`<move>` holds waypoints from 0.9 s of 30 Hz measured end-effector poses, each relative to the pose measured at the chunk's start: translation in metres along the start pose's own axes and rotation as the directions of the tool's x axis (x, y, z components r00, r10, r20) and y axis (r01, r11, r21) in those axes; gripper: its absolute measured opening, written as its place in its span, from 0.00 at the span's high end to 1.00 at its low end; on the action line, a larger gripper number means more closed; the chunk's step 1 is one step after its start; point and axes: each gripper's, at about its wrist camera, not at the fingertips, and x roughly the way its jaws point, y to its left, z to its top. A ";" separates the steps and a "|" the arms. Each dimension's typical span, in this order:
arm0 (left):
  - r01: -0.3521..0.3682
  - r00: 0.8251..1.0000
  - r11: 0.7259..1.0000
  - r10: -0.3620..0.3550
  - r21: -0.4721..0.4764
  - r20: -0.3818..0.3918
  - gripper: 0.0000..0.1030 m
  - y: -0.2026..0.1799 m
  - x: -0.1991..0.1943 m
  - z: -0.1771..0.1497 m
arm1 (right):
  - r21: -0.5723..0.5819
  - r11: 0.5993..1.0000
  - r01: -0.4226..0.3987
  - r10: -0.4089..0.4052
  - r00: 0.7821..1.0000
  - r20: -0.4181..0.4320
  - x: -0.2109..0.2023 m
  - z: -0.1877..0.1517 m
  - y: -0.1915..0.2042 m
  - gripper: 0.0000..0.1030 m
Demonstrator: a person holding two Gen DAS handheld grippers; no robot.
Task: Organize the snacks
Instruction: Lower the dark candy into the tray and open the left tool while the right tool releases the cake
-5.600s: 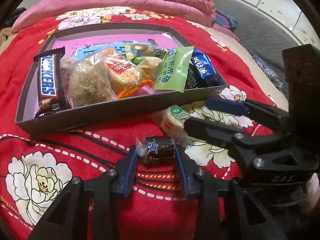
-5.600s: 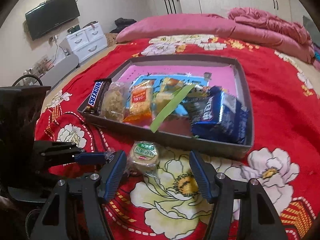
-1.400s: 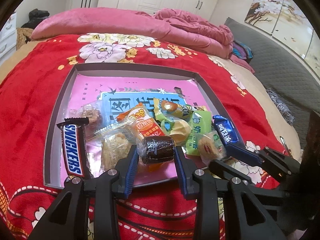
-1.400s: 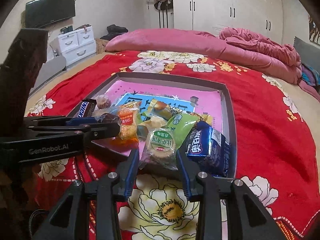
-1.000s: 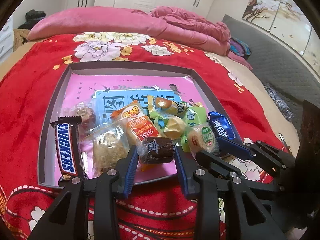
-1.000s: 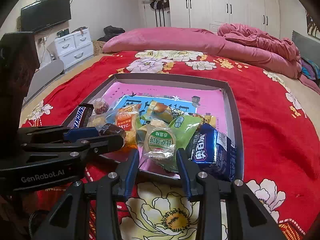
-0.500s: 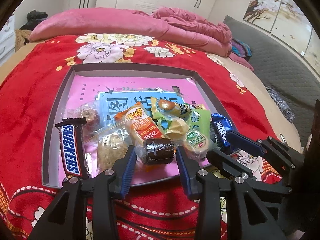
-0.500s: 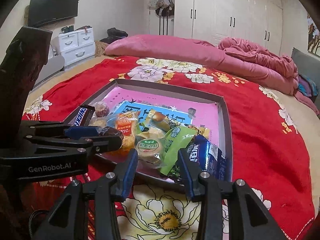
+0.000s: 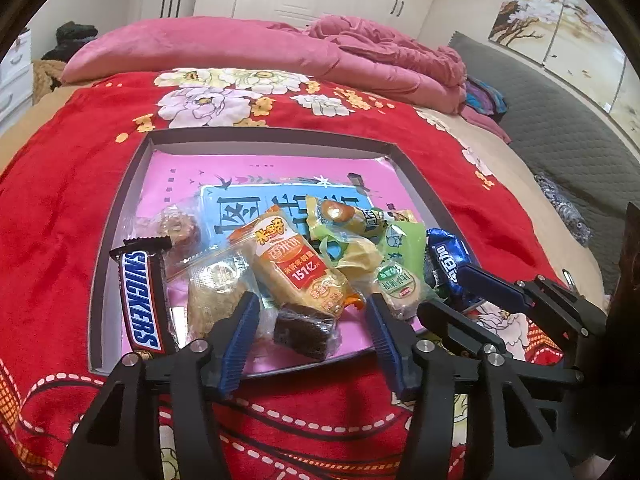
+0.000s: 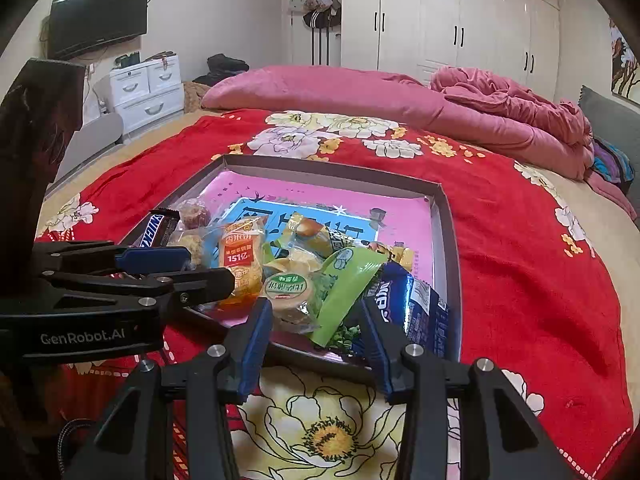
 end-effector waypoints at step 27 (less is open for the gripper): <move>-0.085 0.996 0.996 0.085 0.009 0.003 0.40 0.008 -0.001 0.000 | -0.020 1.000 0.005 -0.006 1.000 -0.024 0.004 -0.001 0.005 0.51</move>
